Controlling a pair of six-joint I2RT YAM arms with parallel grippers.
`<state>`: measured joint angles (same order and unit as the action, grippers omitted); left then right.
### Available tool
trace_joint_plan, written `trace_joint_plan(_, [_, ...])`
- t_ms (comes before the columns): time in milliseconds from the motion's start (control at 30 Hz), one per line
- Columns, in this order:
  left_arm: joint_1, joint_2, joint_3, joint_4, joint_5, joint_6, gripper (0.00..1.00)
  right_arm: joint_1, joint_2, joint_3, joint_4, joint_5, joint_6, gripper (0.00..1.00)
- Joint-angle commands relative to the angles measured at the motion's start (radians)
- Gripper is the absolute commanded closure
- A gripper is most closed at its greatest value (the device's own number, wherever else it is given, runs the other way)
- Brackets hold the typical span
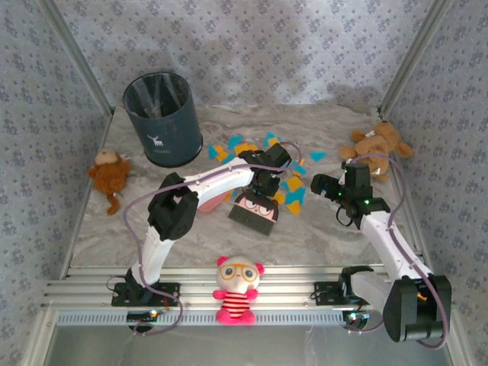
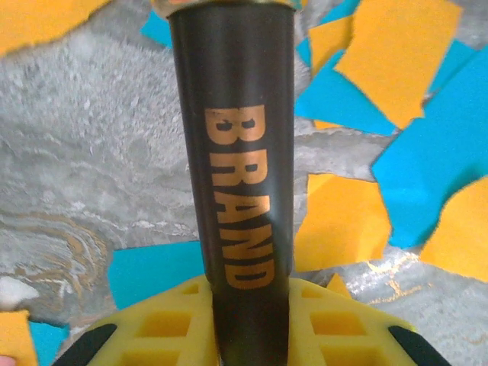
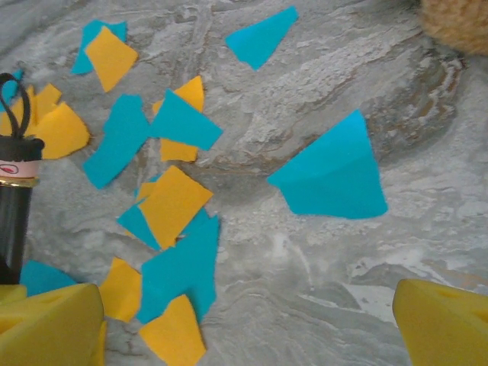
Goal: Sweep away the paper scraps from the table
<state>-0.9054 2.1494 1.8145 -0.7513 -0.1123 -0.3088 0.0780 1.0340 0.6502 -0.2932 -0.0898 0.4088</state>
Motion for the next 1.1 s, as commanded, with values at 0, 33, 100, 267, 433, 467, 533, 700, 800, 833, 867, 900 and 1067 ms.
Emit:
trace_joint_plan(0, [-0.006, -0.088, -0.012, 0.039, 0.045, 0.161, 0.79, -0.025, -0.013, -0.002, 0.03, -0.146, 0.033, 0.0])
trace_joint_plan(33, [-0.006, -0.104, -0.027, 0.057, 0.058, 0.185, 0.8, -0.03, -0.011, 0.001, 0.035, -0.168, 0.034, 0.0])
trace_joint_plan(100, [-0.004, -0.145, -0.07, 0.114, 0.087, 0.235, 0.8, -0.041, -0.005, 0.01, 0.05, -0.213, 0.037, 0.0])
trace_joint_plan(267, [0.003, -0.211, -0.156, 0.196, 0.166, 0.362, 0.8, -0.055, 0.014, 0.014, 0.128, -0.341, 0.068, 0.0])
trace_joint_plan(433, [0.027, -0.247, -0.2, 0.236, 0.231, 0.418, 0.8, -0.055, 0.05, -0.007, 0.271, -0.47, 0.132, 0.02])
trace_joint_plan(467, [0.033, -0.258, -0.213, 0.254, 0.251, 0.43, 0.8, -0.055, 0.064, -0.013, 0.303, -0.493, 0.146, 0.04])
trace_joint_plan(533, [0.035, -0.275, -0.239, 0.281, 0.263, 0.449, 0.8, -0.052, 0.09, -0.021, 0.374, -0.549, 0.174, 0.07])
trace_joint_plan(700, [0.036, -0.304, -0.278, 0.323, 0.288, 0.47, 0.8, -0.033, 0.145, -0.02, 0.473, -0.6, 0.212, 0.18])
trace_joint_plan(800, [0.036, -0.305, -0.281, 0.329, 0.297, 0.467, 0.8, -0.02, 0.167, -0.024, 0.52, -0.612, 0.24, 0.22])
trace_joint_plan(833, [0.037, -0.305, -0.282, 0.33, 0.304, 0.466, 0.8, -0.017, 0.174, -0.023, 0.531, -0.613, 0.242, 0.22])
trace_joint_plan(867, [0.036, -0.308, -0.286, 0.336, 0.31, 0.465, 0.8, -0.011, 0.182, -0.021, 0.536, -0.614, 0.247, 0.23])
trace_joint_plan(900, [0.036, -0.311, -0.291, 0.342, 0.315, 0.465, 0.8, -0.007, 0.189, -0.019, 0.548, -0.618, 0.253, 0.23])
trace_joint_plan(1067, [0.036, -0.326, -0.312, 0.365, 0.327, 0.465, 0.8, 0.017, 0.228, -0.009, 0.575, -0.631, 0.265, 0.26])
